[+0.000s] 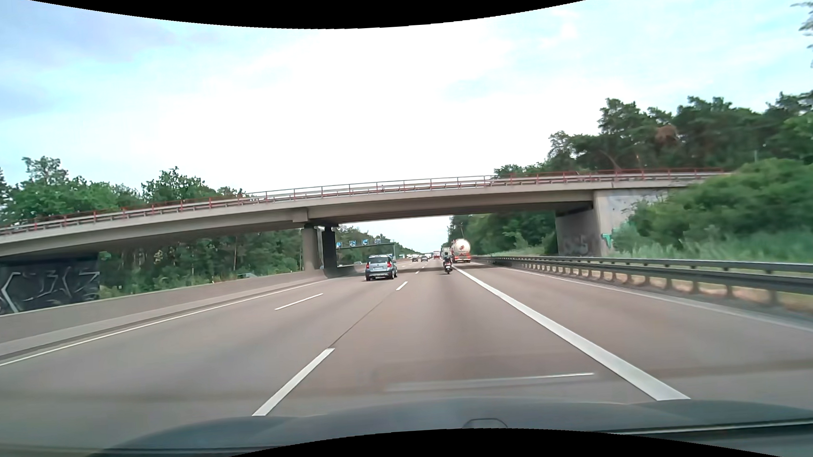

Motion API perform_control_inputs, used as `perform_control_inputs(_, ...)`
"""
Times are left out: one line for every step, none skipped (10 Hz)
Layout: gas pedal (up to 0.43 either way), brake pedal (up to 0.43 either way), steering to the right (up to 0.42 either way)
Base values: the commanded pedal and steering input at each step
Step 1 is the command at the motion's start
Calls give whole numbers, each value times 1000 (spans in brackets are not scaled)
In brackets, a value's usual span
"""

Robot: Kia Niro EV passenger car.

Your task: Follow the waypoints while adhering to traffic rules and regulations

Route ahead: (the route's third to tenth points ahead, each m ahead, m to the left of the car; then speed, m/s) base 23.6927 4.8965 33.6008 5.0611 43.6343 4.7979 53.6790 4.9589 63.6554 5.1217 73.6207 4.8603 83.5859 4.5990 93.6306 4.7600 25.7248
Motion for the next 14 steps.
perform_control_inputs(87, 0, -3)
perform_control_inputs(87, 0, -3)
perform_control_inputs(87, 0, -3)
perform_control_inputs(87, 0, -3)
perform_control_inputs(87, 0, -3)
perform_control_inputs(87, 0, -4)
perform_control_inputs(98, 0, -4)
perform_control_inputs(98, 0, -4)
perform_control_inputs(98, 0, -4)
perform_control_inputs(98, 0, -4)
perform_control_inputs(98, 0, -4)
perform_control_inputs(98, 0, -4)
perform_control_inputs(110, 0, -3)
perform_control_inputs(110, 0, -4)
